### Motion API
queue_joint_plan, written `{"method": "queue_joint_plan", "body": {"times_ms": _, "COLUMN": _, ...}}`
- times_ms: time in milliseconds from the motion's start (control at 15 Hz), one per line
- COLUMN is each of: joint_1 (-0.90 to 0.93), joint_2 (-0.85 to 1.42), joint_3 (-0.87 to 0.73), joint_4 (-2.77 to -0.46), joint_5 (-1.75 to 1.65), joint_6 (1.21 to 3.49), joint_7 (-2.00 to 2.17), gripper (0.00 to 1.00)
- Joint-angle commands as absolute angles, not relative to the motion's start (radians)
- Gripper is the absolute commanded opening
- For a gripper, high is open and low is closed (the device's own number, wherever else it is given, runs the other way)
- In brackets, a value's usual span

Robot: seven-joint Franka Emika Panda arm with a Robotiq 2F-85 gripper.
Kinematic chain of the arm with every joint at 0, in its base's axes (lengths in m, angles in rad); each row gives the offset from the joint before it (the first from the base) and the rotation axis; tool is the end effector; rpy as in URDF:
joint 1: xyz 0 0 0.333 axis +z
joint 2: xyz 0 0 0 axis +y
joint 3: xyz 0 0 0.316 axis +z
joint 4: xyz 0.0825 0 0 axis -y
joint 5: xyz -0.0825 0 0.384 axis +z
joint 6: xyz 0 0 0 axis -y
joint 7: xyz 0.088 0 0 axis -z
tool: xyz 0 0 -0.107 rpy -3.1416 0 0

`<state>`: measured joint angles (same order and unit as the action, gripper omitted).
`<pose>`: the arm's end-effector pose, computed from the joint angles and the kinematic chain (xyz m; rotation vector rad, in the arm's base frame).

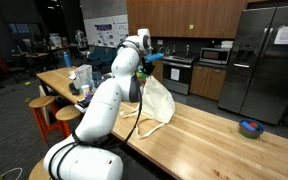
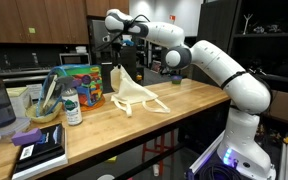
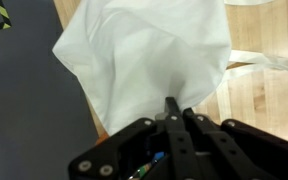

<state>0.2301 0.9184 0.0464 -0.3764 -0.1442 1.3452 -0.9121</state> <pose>0.7229 0.1646 0.5417 2.5545 1.6258 0.0219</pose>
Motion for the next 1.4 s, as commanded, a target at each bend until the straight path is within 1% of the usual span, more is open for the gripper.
{"method": "queue_joint_plan", "body": {"times_ms": 0, "joint_1": 0.253, "joint_2": 0.961, "joint_3": 0.063, "joint_4": -0.347, "joint_5": -0.118, "joint_6": 1.356, "joint_7": -0.931, "gripper": 0.01}}
{"method": "queue_joint_plan", "body": {"times_ms": 667, "joint_1": 0.37, "joint_2": 1.064, "joint_3": 0.122, "joint_4": -0.336, "joint_5": -0.052, "joint_6": 1.485, "joint_7": -0.878, "gripper": 0.01}}
{"method": "queue_joint_plan", "body": {"times_ms": 1133, "joint_1": 0.376, "joint_2": 1.065, "joint_3": 0.097, "joint_4": -0.352, "joint_5": -0.073, "joint_6": 1.437, "joint_7": -0.822, "gripper": 0.01}}
{"method": "queue_joint_plan", "body": {"times_ms": 1200, "joint_1": 0.376, "joint_2": 1.073, "joint_3": 0.102, "joint_4": -0.35, "joint_5": -0.072, "joint_6": 1.443, "joint_7": -0.834, "gripper": 0.3}}
{"method": "queue_joint_plan", "body": {"times_ms": 1267, "joint_1": 0.376, "joint_2": 1.074, "joint_3": 0.102, "joint_4": -0.35, "joint_5": -0.072, "joint_6": 1.443, "joint_7": -0.835, "gripper": 0.07}}
{"method": "queue_joint_plan", "body": {"times_ms": 1333, "joint_1": 0.377, "joint_2": 1.075, "joint_3": 0.102, "joint_4": -0.35, "joint_5": -0.072, "joint_6": 1.442, "joint_7": -0.835, "gripper": 0.11}}
